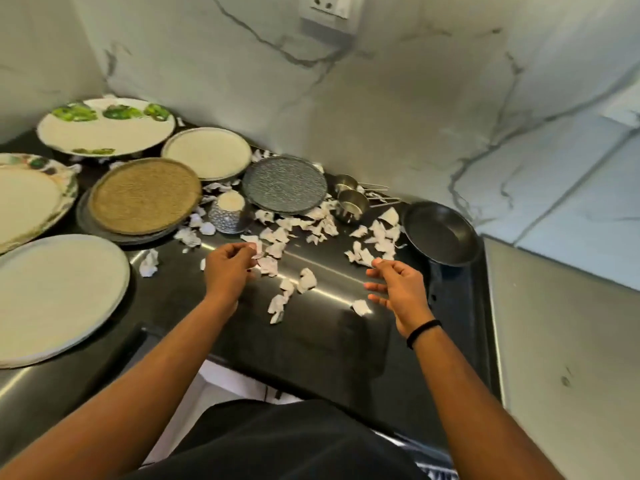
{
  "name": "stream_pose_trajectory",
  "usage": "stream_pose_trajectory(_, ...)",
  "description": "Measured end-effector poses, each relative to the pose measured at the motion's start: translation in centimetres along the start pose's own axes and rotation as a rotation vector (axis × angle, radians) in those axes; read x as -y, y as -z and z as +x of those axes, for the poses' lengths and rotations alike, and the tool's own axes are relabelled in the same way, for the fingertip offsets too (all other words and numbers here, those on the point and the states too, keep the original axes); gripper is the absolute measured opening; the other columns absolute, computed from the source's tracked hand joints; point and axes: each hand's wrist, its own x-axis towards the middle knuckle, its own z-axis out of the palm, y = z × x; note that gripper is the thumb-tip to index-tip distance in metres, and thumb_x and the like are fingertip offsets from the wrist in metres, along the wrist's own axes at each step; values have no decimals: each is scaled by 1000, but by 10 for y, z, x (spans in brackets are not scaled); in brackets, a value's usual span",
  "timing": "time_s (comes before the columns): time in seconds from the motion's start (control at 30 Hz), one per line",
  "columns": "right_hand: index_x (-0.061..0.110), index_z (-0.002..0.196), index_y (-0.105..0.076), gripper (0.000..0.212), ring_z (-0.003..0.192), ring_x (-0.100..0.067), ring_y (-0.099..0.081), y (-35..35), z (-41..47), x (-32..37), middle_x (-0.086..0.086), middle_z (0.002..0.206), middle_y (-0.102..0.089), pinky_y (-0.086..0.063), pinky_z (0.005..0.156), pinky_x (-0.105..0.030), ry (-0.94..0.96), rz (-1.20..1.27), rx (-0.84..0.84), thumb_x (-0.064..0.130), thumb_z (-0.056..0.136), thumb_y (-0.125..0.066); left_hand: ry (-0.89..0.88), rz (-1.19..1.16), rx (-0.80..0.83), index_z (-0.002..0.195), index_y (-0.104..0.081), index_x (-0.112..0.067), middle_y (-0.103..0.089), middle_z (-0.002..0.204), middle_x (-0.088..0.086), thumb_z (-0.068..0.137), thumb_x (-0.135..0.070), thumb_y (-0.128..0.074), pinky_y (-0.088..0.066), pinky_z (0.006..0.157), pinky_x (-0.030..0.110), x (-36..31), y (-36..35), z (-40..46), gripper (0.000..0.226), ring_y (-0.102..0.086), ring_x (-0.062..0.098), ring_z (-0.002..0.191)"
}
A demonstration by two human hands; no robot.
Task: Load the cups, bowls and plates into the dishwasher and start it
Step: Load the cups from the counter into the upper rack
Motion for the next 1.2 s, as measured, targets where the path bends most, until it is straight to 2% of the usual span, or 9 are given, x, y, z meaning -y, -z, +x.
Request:
stream_pose_trajectory(0.1,9,100,-68,16,75,-21,-64,-22,20,14,-9,92,-69,-52,60,-30,6,-45,59,23,98,-63,19,-24,-119,91,-73,-13,-69,76,6,93,-17,-70,-53,64,33,-2,26,14,6,-65,18,72)
stream_pose_trajectory(0.37,13,103,-68,15,75,-19,-63,-85,81,43,-7,94,-69,-53,64,-32,4,-149,264,27,98,-63,70,67,-309,90,-73,-19,-72,88,6,94,-22,-69,-56,66,31,0,69,18,6,-67,17,83)
stream_pose_trajectory(0.57,17,100,-65,15,75,-16,-62,-137,105,61,-5,98,-68,-52,63,-30,82,-292,358,31,96,-65,92,79,-295,98,-73,-17,-73,93,6,95,-22,-67,-58,76,37,0,72,39,8,-68,19,87)
stream_pose_trajectory(0.7,25,96,-63,8,82,-16,-62,-169,116,68,1,99,-67,-55,68,-31,142,-398,407,32,97,-64,-47,218,-237,99,-73,-22,-73,93,-2,89,-21,-73,-59,85,42,2,67,63,10,-69,13,88)
stream_pose_trajectory(0.8,27,94,-62,6,82,-15,-63,-193,126,68,1,98,-68,-57,75,-38,154,-448,410,32,96,-65,-262,455,-186,108,-70,-25,-69,103,-9,84,-22,-78,-54,87,34,-2,56,82,25,-64,8,94)
stream_pose_trajectory(0.9,28,92,-62,7,79,-15,-66,-220,133,63,0,99,-69,-57,70,-37,190,-504,412,31,96,-66,-413,617,-182,121,-64,-24,-61,120,-4,80,-28,-81,-46,99,36,-7,45,101,45,-53,17,118)
stream_pose_trajectory(1.0,29,96,-64,10,93,-24,-69,-241,138,57,-1,106,-70,-59,82,-47,230,-567,425,37,92,-69,-492,680,-135,134,-54,-23,-53,132,-1,75,-32,-85,-41,105,36,-12,35,119,68,-46,20,125)
stream_pose_trajectory(1.13,21,119,-64,37,109,-24,-67,-255,141,54,2,120,-67,-55,94,-55,237,-634,447,43,89,-69,-471,817,-18,151,-35,-24,-42,144,2,73,-36,-85,-32,112,35,-15,30,141,94,-37,23,135)
stream_pose_trajectory(1.2,23,116,-66,31,108,-23,-67,-257,143,56,1,119,-68,-55,95,-54,235,-649,460,40,91,-68,-423,889,49,155,-27,-24,-37,149,3,74,-38,-84,-31,113,37,-14,29,151,101,-32,25,138)
